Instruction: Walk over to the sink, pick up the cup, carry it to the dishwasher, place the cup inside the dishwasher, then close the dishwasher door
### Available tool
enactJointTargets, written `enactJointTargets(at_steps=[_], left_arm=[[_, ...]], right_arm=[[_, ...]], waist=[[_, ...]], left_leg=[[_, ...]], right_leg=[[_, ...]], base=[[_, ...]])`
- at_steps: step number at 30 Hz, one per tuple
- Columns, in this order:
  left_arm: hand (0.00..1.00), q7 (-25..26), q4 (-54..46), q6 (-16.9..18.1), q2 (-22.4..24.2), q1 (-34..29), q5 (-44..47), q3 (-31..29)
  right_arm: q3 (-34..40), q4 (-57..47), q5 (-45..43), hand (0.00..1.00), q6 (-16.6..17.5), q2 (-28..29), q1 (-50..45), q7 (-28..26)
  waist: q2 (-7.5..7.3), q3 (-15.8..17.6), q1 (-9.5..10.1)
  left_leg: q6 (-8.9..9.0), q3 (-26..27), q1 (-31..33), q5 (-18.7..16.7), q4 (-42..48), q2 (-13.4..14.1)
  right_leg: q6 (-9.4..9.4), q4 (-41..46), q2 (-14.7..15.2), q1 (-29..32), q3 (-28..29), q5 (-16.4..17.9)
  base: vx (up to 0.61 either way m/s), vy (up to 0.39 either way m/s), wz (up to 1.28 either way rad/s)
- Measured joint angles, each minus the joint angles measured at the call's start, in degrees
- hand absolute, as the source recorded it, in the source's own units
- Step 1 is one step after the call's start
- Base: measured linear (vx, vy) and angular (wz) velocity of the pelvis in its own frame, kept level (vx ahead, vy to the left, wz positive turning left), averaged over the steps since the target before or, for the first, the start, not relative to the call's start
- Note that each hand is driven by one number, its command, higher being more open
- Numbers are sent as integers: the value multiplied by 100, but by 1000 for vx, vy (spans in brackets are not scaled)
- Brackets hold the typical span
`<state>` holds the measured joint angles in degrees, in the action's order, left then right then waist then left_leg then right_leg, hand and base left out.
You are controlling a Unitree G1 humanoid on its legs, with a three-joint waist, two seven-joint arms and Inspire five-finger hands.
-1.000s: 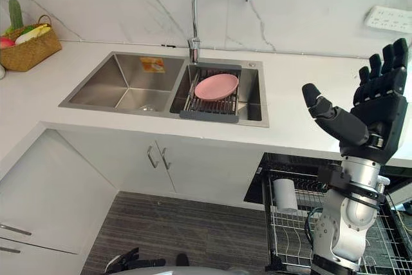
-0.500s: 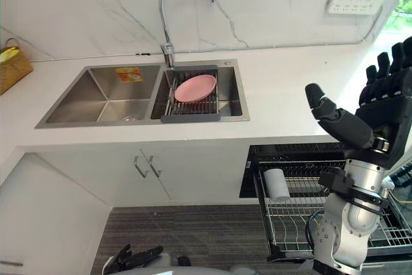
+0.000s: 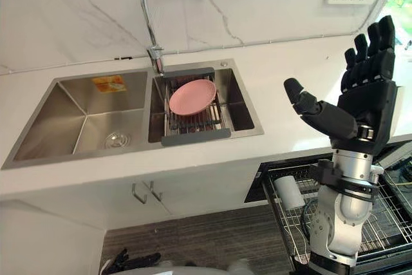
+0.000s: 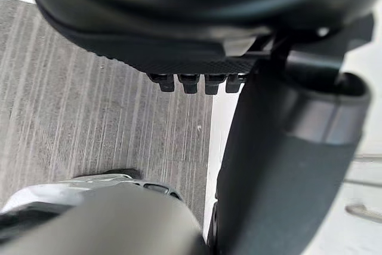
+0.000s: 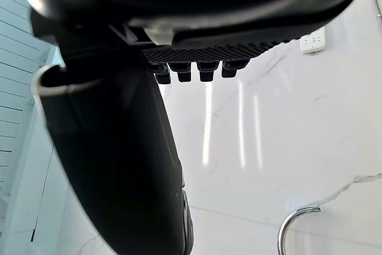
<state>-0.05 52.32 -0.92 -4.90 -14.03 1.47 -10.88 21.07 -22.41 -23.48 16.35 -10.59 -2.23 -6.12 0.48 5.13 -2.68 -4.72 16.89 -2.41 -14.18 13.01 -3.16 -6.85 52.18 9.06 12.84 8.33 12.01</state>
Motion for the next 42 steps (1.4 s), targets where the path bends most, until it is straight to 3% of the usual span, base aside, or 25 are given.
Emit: enactJointTargets(at_steps=[2, 3, 4, 5, 6, 8, 10, 12, 18, 22, 25, 26, 29, 31, 32, 33, 37, 42], left_arm=[[100, 49, -4, -75, -16, -13, -31, 119], [100, 99, -4, -190, -30, 66, -28, 121], [100, 107, -5, -210, -44, 88, -28, 121], [100, 113, -3, -293, -115, 152, -29, 124], [100, 108, 1, -349, -195, 170, -33, 124], [100, 121, 36, -431, -109, 238, -44, 123], [100, 103, -18, -430, -91, 263, -54, 131], [100, 178, -12, -446, -76, 312, -52, 121], [100, 412, -15, -450, -34, 265, -177, 104], [100, 648, -20, -447, 67, 188, -403, -60], [100, 946, -85, -440, 132, 177, -439, -293], [100, 1079, -238, -425, 181, 151, -434, -473], [100, 1102, -313, -335, 159, 76, -607, -574], [100, 1102, -354, -249, 196, -39, -610, -574], [100, 1101, -353, -239, 237, -149, -604, -574], [100, 990, -342, -383, 435, -257, -476, -679], [100, 990, -340, -382, 432, -260, -476, -680], [100, 625, -203, -363, 356, -284, -211, -825]], right_arm=[[-172, 4, 1, 100, 4, 2, -1, -25], [-248, 4, 0, 100, 4, 4, -2, -58], [-265, 4, -1, 100, 4, 4, -2, -62], [-335, 6, -7, 100, 4, 3, 0, -106], [-403, 11, -14, 100, 7, 7, -2, -174], [-449, 130, -18, 100, 14, -29, -59, -259], [-480, 189, -24, 100, 14, -13, -52, -274], [-444, 219, -78, 100, 6, 37, -48, -294], [-417, 119, -109, 100, 11, 67, 111, -394], [-451, 119, -168, 100, 4, 98, 194, -539], [-593, 60, -231, 100, -3, 147, 153, -675], [-638, 20, -212, 100, -10, 158, 150, -712], [-662, 83, -212, 100, -21, 177, 178, -684], [-747, 108, -208, 100, -21, 188, 162, -667], [-820, 117, -193, 100, -19, 185, 146, -690], [-801, 72, -179, 100, 7, 167, -75, -1275], [-797, 74, -179, 100, 7, 167, -75, -1274], [-791, 160, -351, 100, -20, 203, -74, -1278]], waist=[[57, -39, -25], [56, -49, -73], [45, -51, -83], [-1, -77, -105], [-108, -112, -134], [60, -123, -128], [60, -108, -56], [65, -83, -15], [100, -89, 49], [133, -52, 167], [94, 13, 193], [61, 129, 256], [59, 148, 432], [95, 164, 432], [197, 121, 435], [220, -31, 528], [215, -37, 551], [76, -158, 597]], left_leg=[[-1, 98, -297, -9, -192, 71], [44, 98, -351, -7, -178, 213], [66, 98, -352, -5, -162, 248], [180, 88, -367, -42, -82, 339], [316, 51, -473, -122, -15, 340], [420, -97, -564, -186, 218, 606], [489, -462, -597, -245, -15, 658], [570, -659, -767, 52, -488, 706], [581, -630, -810, 95, -552, 655], [586, -527, -775, 94, -402, 639], [652, -519, -19, 59, 1100, 691], [764, -497, 354, -130, 1755, 781], [758, -587, 581, -236, 918, 833], [848, -766, 639, 34, 338, 831], [845, -822, 548, 134, 252, 788], [591, -577, -17, 938, -589, 649], [591, -593, -14, 948, -627, 649], [606, -612, -140, 1128, -934, 668]], right_leg=[[232, -69, 89, 382, -716, 162], [289, -911, -14, 512, -1232, 169], [304, -1142, -48, 520, -1327, 158], [434, -2201, -199, 497, -1591, -123], [644, -3089, -320, 391, -1698, -1058], [759, -3545, -609, -111, -1792, -1137], [790, -3782, -743, -329, -1738, -1158], [779, -4055, -877, -613, -1719, -1215], [663, -5692, -965, -1376, -1636, -2029], [648, -5722, -966, -1370, -1512, -2020], [713, -5740, -838, -1368, -1470, -1901], [745, -5714, -783, -1423, -1414, -1896], [754, -5736, -697, -1448, -1228, -1900], [720, -5742, -659, -1468, -1120, -1878], [657, -5743, -674, -1482, -965, -1834], [414, -5737, -607, -1554, -833, -1875], [414, -5735, -602, -1575, -859, -1876], [451, -5711, -590, -1578, -1198, -1822]], base=[[292, 15, -33], [291, -42, -15], [283, -106, -8], [288, -145, -6], [309, -167, -1], [320, -144, -13], [206, -141, -23], [114, -91, -10], [30, 48, -6], [-1, 29, -13], [-24, -33, -2], [-62, 5, -11], [-36, 29, -27], [-28, 77, -40], [-13, 71, -37], [-7, 51, -27], [0, 0, 2], [-13, -21, 10]])
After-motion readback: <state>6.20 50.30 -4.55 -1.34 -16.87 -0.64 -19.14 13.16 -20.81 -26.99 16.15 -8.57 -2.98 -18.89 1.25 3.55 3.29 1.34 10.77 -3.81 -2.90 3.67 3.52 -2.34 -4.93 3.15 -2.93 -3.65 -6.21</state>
